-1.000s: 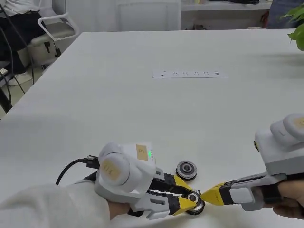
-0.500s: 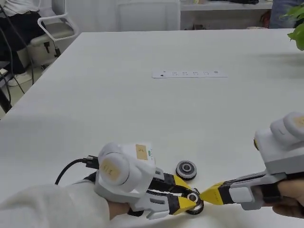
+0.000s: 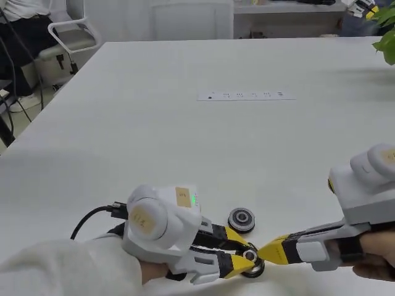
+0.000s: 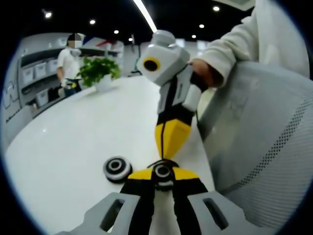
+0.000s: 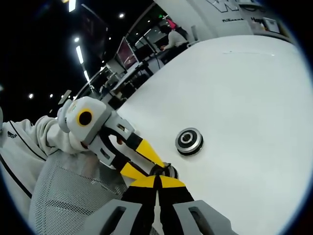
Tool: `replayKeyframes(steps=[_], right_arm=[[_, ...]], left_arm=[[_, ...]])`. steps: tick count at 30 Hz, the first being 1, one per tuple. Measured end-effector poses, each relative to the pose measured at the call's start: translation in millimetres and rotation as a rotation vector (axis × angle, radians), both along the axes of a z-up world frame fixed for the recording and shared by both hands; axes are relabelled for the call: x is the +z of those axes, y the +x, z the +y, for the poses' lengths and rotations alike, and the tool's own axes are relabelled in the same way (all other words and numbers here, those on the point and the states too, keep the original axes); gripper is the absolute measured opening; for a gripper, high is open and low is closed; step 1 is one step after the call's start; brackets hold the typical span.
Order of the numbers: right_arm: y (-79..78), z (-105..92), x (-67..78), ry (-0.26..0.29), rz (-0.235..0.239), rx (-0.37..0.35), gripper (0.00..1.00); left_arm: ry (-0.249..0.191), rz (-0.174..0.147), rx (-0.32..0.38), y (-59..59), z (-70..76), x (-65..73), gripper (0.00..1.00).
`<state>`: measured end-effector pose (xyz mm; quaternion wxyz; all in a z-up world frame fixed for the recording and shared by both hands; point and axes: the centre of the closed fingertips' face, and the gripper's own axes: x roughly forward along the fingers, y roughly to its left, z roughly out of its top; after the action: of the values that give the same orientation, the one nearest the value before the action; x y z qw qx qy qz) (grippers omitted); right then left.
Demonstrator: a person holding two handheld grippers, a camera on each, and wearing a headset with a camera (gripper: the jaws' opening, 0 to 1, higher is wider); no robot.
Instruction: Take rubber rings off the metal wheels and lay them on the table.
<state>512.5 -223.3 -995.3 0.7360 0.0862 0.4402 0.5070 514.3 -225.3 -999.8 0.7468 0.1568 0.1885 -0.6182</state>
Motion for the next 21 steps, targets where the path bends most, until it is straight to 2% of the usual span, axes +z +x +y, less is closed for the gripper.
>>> replayKeyframes(steps=[4,5,7,10,16,21], right_arm=[[-1.5,2.7,3.4,0.022,0.007,0.004,0.0],[0.0,3.5,6.8,0.046,0.01,-0.008,0.0],[1.8,2.2,6.4,0.038,0.002,-0.012,0.0],[-1.6,-1.5,-2.9,-0.013,0.007,-0.004,0.0],[-3.2,-1.7,-4.4,-0.025,0.014,-0.004,0.0],[-3.0,-3.4,-4.3,-0.026,0.02,-0.015,0.0]], left_arm=[[-0.002,0.007,0.006,0.1,-0.1,0.0,0.14],[-0.002,0.006,0.006,0.1,-0.2,0.1,0.14],[-0.002,0.006,0.006,0.1,-0.1,0.0,0.14],[-0.002,0.01,0.009,0.0,-0.2,0.1,0.14],[-0.001,0.015,0.009,-0.2,-0.6,0.3,0.14],[0.026,0.009,0.004,-0.6,-1.7,0.9,0.14]])
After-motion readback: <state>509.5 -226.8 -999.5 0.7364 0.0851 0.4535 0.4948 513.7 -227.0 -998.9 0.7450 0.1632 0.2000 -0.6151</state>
